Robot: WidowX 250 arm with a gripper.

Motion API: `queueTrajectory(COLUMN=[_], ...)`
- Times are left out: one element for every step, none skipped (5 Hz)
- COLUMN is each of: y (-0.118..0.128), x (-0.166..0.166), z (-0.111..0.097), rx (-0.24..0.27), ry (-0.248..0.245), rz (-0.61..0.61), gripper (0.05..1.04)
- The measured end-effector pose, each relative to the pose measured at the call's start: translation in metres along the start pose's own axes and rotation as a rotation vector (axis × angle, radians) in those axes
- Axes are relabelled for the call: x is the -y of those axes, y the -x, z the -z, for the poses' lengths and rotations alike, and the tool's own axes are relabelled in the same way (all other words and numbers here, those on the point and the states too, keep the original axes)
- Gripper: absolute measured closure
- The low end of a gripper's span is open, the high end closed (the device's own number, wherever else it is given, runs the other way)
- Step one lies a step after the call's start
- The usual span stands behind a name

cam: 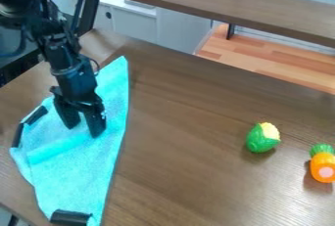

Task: Unfold the cloth from bottom left to top right

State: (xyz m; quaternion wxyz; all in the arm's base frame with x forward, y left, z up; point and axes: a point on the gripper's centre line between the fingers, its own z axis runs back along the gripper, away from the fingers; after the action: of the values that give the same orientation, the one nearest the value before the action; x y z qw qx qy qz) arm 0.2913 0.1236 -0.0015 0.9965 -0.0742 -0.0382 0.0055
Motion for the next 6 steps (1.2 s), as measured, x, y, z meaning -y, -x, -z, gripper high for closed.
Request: queueTrajectory(y=[0.003,0.004,0.01,0.011,0.018,0.022], x=[-0.007,-0.011,-0.017,-0.031,-0.057,-0.082], z=[-0.015,-0.025,-0.038,-0.045,-0.051,-0.039], rx=[0.026,0.048,0.086,0.118,0.156,0.147], ry=[0.038,0.038,-0.073,-0.121,-0.143,-0.13], rz=[-0.023,-0.018,-0.019,-0.052,-0.14,-0.209], gripper=[0.083,0.083,0.083,0.083,0.083,0.083])
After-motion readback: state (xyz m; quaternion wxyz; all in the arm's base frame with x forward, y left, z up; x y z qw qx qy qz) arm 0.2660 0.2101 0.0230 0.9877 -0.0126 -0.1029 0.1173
